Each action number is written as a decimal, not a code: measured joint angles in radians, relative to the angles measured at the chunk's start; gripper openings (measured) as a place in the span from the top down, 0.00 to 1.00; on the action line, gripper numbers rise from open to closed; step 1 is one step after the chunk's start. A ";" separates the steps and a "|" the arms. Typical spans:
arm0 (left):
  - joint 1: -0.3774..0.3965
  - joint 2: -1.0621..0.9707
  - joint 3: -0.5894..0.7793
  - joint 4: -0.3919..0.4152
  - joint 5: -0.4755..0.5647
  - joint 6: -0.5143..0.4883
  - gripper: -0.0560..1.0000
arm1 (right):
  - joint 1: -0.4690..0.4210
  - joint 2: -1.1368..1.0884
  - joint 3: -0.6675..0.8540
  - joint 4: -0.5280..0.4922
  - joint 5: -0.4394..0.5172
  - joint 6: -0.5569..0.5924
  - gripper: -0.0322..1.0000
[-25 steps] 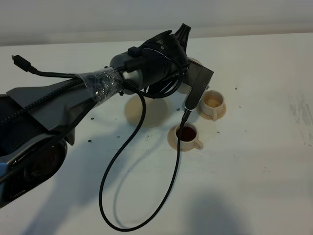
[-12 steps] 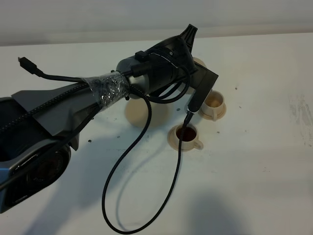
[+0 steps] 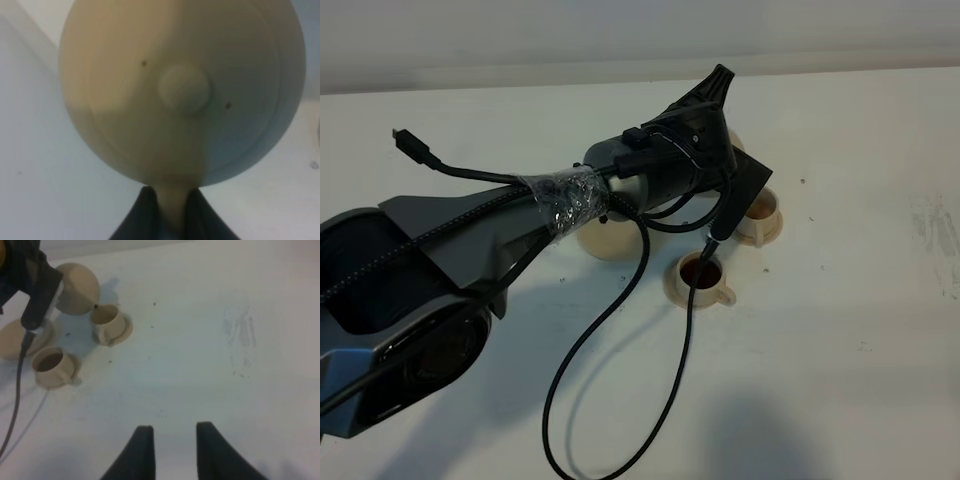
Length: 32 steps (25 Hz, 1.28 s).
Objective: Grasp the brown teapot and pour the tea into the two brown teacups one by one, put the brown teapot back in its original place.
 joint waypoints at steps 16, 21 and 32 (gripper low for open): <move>-0.010 0.000 -0.006 0.053 -0.032 0.031 0.85 | 0.000 0.000 0.000 0.000 0.000 0.000 0.74; -0.011 0.000 -0.006 0.063 -0.055 0.045 0.85 | 0.000 0.000 0.000 0.000 0.000 0.001 0.74; -0.011 0.000 -0.006 0.070 -0.058 0.129 0.85 | 0.000 0.000 0.000 0.000 0.000 0.001 0.74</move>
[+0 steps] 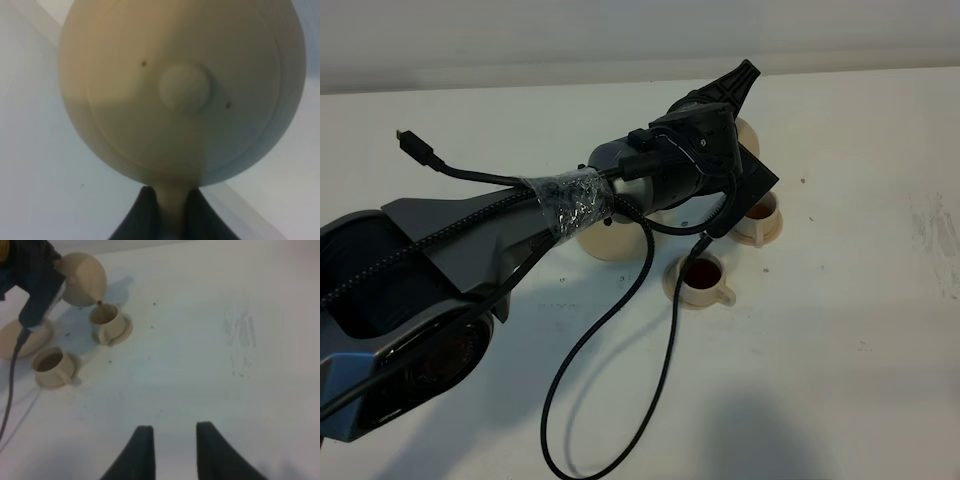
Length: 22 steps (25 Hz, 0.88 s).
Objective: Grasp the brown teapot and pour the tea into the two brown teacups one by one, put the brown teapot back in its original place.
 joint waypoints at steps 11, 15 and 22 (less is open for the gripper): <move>0.000 0.000 0.000 0.001 -0.009 0.035 0.85 | 0.000 0.000 0.000 0.000 0.000 0.000 0.74; 0.000 0.000 0.000 0.004 -0.018 0.036 0.85 | 0.000 0.000 0.000 0.000 0.000 0.000 0.74; 0.000 0.000 0.000 0.005 -0.030 0.037 0.85 | 0.000 0.000 0.000 0.000 0.000 0.000 0.74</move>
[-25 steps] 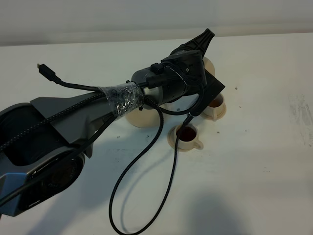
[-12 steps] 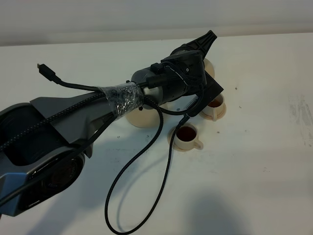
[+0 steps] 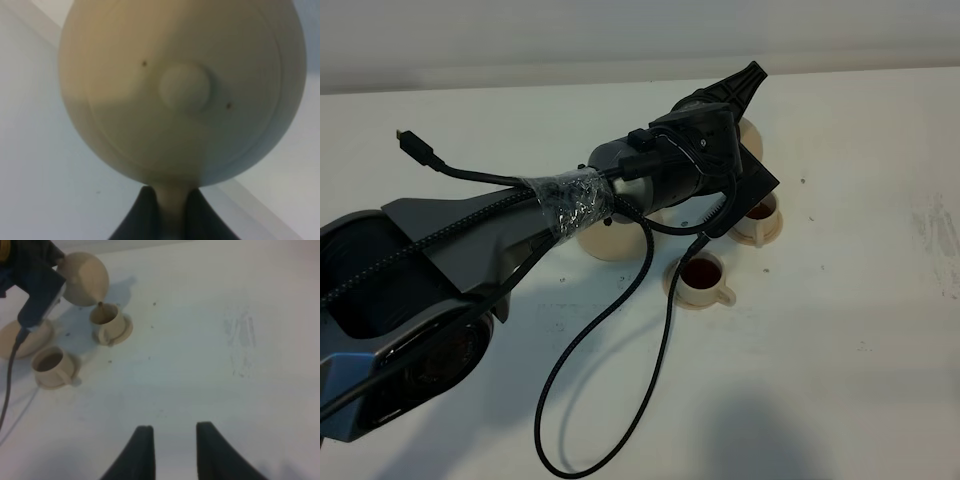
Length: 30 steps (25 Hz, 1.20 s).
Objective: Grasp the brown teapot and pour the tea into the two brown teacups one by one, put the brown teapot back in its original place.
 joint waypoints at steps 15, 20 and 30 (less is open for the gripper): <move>0.000 0.016 -0.002 0.007 -0.021 -0.003 0.85 | 0.000 0.000 0.000 0.000 0.000 0.000 0.74; 0.000 0.019 -0.002 0.024 -0.021 -0.003 0.85 | 0.000 0.000 0.000 0.000 0.000 0.000 0.74; 0.000 0.019 -0.002 0.042 -0.027 -0.003 0.85 | 0.000 0.000 0.000 0.000 0.000 0.000 0.74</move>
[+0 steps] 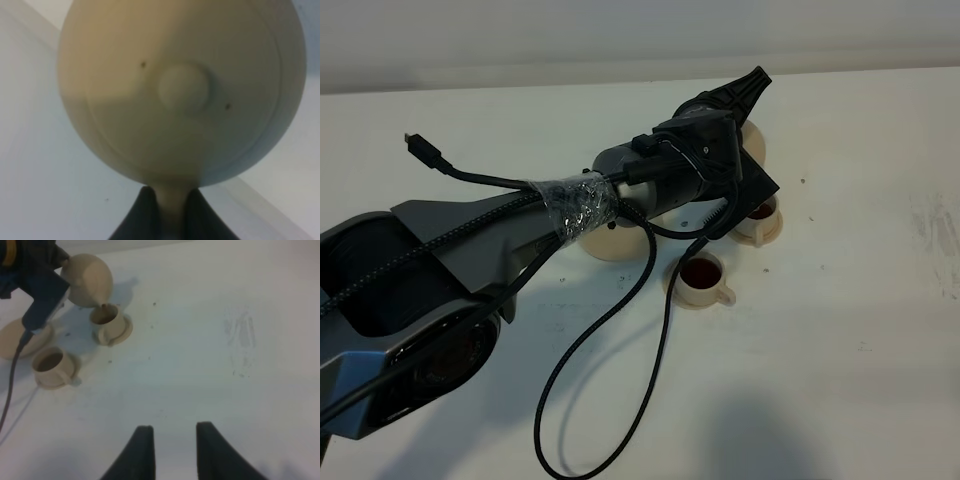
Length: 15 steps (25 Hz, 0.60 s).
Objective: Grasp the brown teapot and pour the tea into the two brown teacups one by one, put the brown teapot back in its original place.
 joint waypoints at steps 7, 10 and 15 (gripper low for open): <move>0.000 0.001 0.000 0.027 -0.033 -0.001 0.85 | 0.000 0.000 0.000 0.000 0.000 0.000 0.74; 0.000 0.001 0.000 0.039 -0.042 -0.001 0.85 | 0.000 0.000 0.000 0.000 0.000 0.000 0.74; 0.000 0.001 0.000 0.052 -0.045 -0.001 0.85 | 0.000 0.000 0.000 0.000 0.000 0.000 0.74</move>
